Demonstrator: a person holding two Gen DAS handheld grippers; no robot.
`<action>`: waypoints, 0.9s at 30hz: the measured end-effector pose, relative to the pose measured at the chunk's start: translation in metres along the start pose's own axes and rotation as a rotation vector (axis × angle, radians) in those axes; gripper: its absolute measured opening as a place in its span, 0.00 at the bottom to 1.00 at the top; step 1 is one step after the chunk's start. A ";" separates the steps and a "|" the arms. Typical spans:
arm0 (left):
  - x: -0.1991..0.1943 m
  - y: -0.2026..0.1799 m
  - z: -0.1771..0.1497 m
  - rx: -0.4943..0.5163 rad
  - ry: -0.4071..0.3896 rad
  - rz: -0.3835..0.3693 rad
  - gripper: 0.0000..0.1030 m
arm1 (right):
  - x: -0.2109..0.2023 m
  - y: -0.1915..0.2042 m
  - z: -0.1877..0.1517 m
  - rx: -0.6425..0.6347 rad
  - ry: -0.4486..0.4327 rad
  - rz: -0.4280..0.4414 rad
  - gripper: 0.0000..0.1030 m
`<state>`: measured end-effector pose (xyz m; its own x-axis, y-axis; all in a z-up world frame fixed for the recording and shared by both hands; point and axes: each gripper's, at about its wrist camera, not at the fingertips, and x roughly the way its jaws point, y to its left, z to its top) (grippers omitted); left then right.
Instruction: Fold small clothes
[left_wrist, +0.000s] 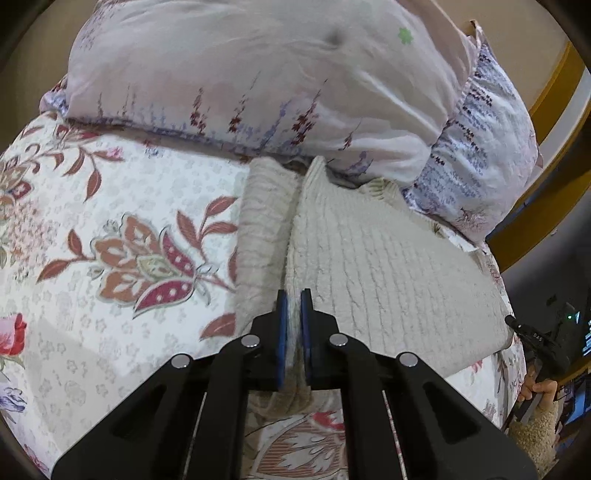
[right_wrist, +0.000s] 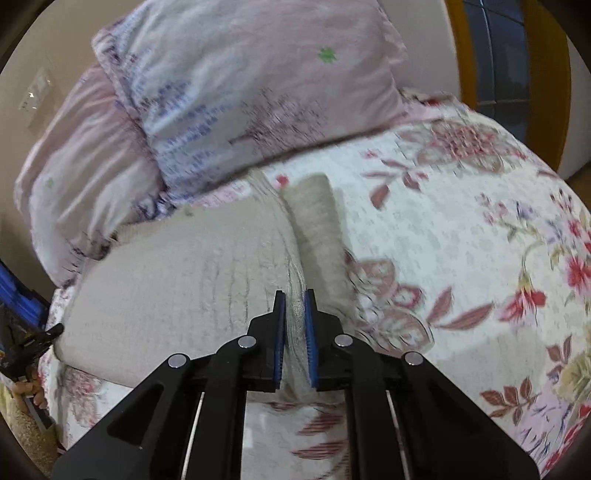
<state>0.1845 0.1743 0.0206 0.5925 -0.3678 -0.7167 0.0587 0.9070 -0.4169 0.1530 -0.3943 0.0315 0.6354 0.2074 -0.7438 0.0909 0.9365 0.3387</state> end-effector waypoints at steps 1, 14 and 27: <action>0.003 0.002 -0.001 -0.010 0.007 0.001 0.07 | 0.006 -0.004 -0.002 0.013 0.015 -0.006 0.10; -0.014 -0.022 0.003 0.065 -0.096 0.064 0.46 | -0.006 0.028 0.004 -0.099 -0.047 -0.052 0.29; 0.025 -0.056 -0.014 0.196 -0.010 0.081 0.58 | 0.031 0.056 -0.018 -0.235 0.066 -0.072 0.32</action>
<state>0.1846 0.1115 0.0186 0.6093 -0.2910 -0.7376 0.1653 0.9564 -0.2408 0.1641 -0.3309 0.0171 0.5816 0.1482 -0.7999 -0.0515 0.9880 0.1456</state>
